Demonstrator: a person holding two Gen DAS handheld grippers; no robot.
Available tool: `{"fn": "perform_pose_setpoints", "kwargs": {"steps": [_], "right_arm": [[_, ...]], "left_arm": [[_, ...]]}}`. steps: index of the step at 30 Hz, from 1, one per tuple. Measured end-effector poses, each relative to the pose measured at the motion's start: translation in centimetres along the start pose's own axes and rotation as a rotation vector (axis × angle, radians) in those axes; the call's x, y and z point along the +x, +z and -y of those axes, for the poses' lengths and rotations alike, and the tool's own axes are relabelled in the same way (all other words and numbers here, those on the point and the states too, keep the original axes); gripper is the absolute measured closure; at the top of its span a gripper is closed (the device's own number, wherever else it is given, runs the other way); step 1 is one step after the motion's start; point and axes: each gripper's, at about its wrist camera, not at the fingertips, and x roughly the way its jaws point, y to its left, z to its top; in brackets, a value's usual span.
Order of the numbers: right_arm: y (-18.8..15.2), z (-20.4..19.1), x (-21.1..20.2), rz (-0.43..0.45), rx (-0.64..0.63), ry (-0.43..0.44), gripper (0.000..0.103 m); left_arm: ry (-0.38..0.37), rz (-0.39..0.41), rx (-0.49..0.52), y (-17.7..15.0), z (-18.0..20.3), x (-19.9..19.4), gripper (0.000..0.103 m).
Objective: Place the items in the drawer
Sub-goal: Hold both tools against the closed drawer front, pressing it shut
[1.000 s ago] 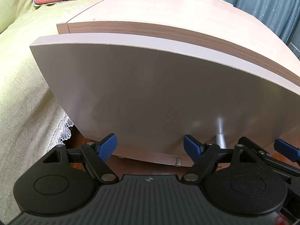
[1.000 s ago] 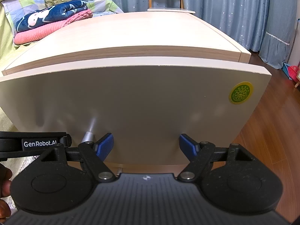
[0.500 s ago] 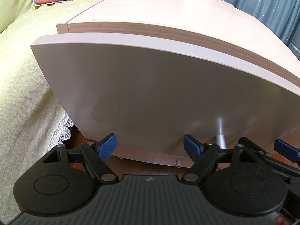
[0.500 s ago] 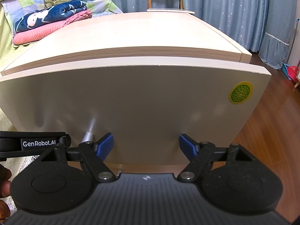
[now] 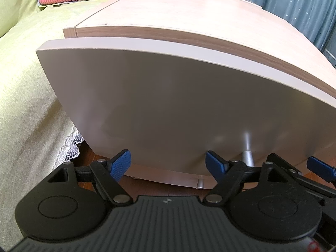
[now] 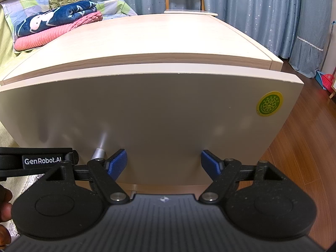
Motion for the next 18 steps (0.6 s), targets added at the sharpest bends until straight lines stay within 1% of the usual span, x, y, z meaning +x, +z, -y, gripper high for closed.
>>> {"fn": "perform_pose_setpoints", "kwargs": {"steps": [3, 5, 12, 18], "right_arm": [[0.0, 0.1, 0.0, 0.000, 0.001, 0.000, 0.028], [0.0, 0.1, 0.0, 0.000, 0.001, -0.001, 0.028], [0.2, 0.0, 0.2, 0.003, 0.002, -0.003, 0.027], [0.2, -0.1, 0.3, 0.006, 0.001, -0.005, 0.027]], "left_arm": [[0.000, 0.001, 0.000, 0.0, 0.2, -0.2, 0.023], [-0.002, 0.000, -0.002, 1.0, -0.2, -1.1, 0.023], [-0.001, 0.003, -0.002, 0.9, 0.7, -1.5, 0.023], [0.001, 0.008, -0.003, 1.2, 0.7, -2.1, 0.023]]}}
